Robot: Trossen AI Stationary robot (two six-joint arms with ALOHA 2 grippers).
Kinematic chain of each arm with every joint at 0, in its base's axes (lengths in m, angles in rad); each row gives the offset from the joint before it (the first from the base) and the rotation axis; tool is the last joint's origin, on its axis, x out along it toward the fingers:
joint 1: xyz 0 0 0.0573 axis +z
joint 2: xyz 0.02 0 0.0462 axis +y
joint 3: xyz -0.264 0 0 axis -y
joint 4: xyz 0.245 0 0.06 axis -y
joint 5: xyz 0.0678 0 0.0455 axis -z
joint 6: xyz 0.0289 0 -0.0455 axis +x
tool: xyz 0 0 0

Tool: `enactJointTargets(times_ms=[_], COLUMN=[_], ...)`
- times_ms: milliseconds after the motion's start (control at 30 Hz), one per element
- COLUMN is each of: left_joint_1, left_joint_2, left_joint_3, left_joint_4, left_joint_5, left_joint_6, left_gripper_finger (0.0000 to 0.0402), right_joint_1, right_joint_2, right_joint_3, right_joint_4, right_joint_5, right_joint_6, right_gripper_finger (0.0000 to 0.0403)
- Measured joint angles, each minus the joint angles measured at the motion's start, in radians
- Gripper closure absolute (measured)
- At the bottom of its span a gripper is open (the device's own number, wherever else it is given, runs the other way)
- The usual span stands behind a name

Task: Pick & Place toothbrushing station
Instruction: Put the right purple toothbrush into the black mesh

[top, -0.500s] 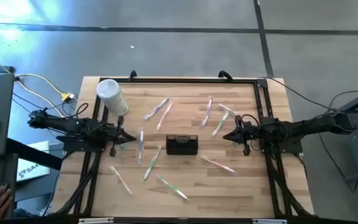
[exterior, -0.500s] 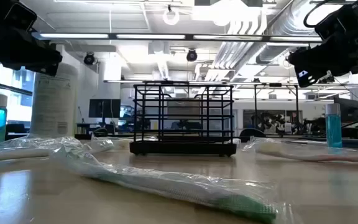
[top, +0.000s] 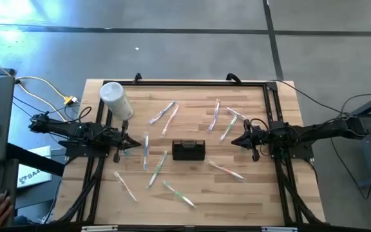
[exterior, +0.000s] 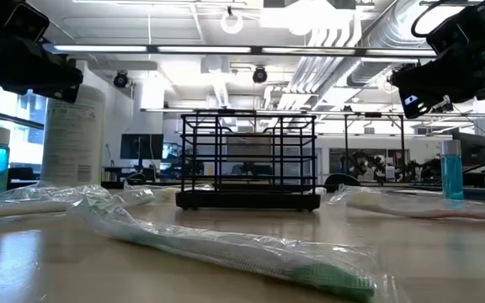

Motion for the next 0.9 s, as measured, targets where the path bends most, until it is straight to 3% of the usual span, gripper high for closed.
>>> enactJointTargets(times_ms=[133,367,733,900], left_joint_1=[0.000,0.000,0.000,0.000], left_joint_2=[0.000,0.000,0.000,0.000], left_joint_3=[0.000,0.000,0.000,0.000], left_joint_4=[0.000,-0.002,-0.003,-0.004], left_joint_5=[0.001,0.001,0.002,0.003], left_joint_6=[0.001,0.000,0.001,0.000], left_gripper_finger=[0.0400,0.0400,0.0400,0.0400], right_joint_1=[0.000,0.000,-0.001,-0.052], right_joint_2=[0.000,0.000,0.139,0.255], right_joint_3=[0.000,0.085,0.444,0.581], right_joint_4=[0.007,-0.062,-0.602,-0.812], right_joint_5=[0.009,0.153,0.601,0.653], right_joint_6=[0.000,-0.041,0.076,0.194], right_gripper_finger=[0.0401,0.0401,0.0395,0.0353])
